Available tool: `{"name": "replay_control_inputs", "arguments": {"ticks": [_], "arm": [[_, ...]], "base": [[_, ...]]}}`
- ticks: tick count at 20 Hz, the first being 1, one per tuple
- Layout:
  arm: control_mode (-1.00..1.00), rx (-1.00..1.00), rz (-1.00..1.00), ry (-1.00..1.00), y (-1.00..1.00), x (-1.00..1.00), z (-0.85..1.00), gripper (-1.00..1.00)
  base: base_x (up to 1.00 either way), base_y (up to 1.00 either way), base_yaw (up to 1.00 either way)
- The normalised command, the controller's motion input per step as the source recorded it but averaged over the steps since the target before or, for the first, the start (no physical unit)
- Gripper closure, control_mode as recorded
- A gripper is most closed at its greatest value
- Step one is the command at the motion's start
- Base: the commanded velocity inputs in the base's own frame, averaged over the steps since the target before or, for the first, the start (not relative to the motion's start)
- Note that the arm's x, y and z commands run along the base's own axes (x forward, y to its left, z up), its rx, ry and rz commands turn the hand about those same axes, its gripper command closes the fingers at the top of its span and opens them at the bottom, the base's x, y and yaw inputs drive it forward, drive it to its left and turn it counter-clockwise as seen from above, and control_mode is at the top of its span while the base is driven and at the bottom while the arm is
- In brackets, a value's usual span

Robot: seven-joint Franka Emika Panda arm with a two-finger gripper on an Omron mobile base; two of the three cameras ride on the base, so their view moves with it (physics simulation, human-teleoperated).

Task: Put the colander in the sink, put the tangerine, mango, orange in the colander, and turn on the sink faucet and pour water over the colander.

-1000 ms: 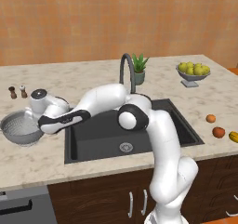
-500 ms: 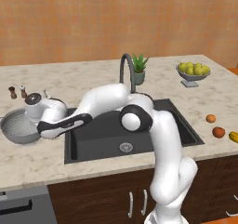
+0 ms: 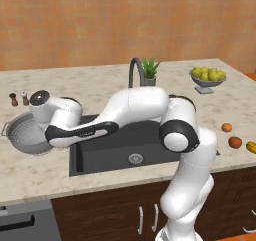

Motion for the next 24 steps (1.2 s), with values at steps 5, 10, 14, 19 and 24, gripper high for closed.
{"name": "replay_control_inputs", "arguments": {"ticks": [5,10,14,19,24], "arm": [[-1.00,0.23,-0.22,0.00,-1.00,-1.00,0.33,1.00],[-1.00,0.19,-0.13,0.00,-1.00,-1.00,0.20,1.00],[-1.00,0.09,-0.04,0.01,-1.00,-0.85,0.33,1.00],[-1.00,0.09,0.00,0.12,-1.00,-0.56,0.68,1.00],[-1.00,0.05,0.00,0.13,-1.00,-0.39,0.77,1.00]], "base": [[0.00,0.00,0.00],[0.00,0.00,0.00],[0.00,0.00,0.00],[0.00,0.00,0.00],[0.00,0.00,0.00]]}}
